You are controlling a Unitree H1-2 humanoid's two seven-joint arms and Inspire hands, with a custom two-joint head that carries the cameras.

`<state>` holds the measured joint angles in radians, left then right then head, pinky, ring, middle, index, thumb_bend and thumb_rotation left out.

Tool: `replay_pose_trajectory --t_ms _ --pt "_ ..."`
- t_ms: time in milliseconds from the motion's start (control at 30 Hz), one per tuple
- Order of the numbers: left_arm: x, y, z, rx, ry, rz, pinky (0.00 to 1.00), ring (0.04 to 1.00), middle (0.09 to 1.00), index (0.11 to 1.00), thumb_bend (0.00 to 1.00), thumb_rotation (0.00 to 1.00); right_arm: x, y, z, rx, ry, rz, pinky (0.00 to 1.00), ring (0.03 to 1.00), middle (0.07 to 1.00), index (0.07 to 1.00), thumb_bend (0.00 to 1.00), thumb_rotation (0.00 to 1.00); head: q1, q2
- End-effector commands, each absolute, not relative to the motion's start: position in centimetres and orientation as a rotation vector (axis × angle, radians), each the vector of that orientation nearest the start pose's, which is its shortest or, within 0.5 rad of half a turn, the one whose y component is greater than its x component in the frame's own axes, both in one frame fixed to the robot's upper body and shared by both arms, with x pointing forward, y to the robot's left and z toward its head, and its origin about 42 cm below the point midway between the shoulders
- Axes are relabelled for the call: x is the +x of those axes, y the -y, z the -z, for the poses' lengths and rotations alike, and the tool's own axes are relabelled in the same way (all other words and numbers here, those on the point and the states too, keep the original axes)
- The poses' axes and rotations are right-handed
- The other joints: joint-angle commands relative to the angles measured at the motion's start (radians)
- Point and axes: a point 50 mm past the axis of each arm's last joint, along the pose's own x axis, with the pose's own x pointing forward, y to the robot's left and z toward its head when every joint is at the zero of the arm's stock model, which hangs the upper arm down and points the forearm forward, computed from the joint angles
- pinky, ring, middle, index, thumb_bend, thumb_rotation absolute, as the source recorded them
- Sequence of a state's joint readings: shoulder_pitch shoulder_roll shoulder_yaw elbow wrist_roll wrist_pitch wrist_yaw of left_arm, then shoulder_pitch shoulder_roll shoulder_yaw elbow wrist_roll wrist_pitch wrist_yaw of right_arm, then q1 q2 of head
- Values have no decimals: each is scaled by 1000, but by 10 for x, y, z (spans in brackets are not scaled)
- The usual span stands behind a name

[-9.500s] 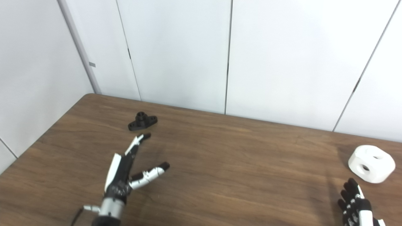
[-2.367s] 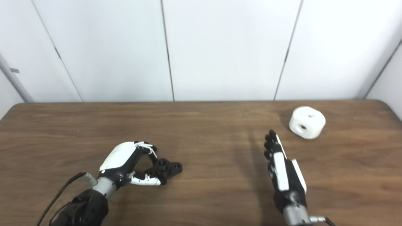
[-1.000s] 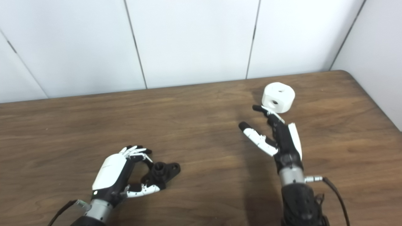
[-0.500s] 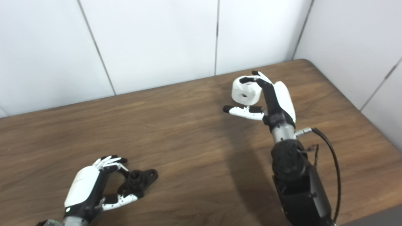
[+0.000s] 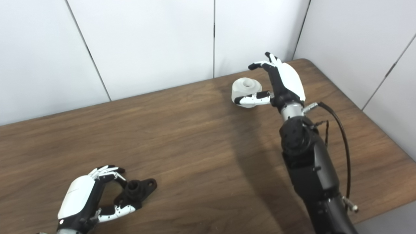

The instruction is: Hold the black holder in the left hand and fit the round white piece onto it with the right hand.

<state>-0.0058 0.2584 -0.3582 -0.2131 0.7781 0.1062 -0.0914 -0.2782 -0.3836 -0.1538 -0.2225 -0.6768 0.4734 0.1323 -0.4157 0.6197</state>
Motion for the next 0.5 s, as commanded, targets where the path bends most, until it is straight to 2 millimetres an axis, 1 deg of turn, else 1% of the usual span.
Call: replay_pose_trajectory --t_ms 0,233,467 --pt "259 -192 -121 1024 101 378 903 850 762 485 520 44 358 362 -283 -979 50 415 1000 1000 998 770 916 254 0 -1" --pt "258 -192 -120 1012 93 376 908 855 763 485 520 43 385 374 -286 -1079 -43 393 1000 1000 1000 831 954 319 5 -4" --pt "258 -193 -120 1019 99 380 904 853 762 485 519 43 408 378 -284 -1114 -108 382 1000 1000 1000 825 997 326 5 -4"
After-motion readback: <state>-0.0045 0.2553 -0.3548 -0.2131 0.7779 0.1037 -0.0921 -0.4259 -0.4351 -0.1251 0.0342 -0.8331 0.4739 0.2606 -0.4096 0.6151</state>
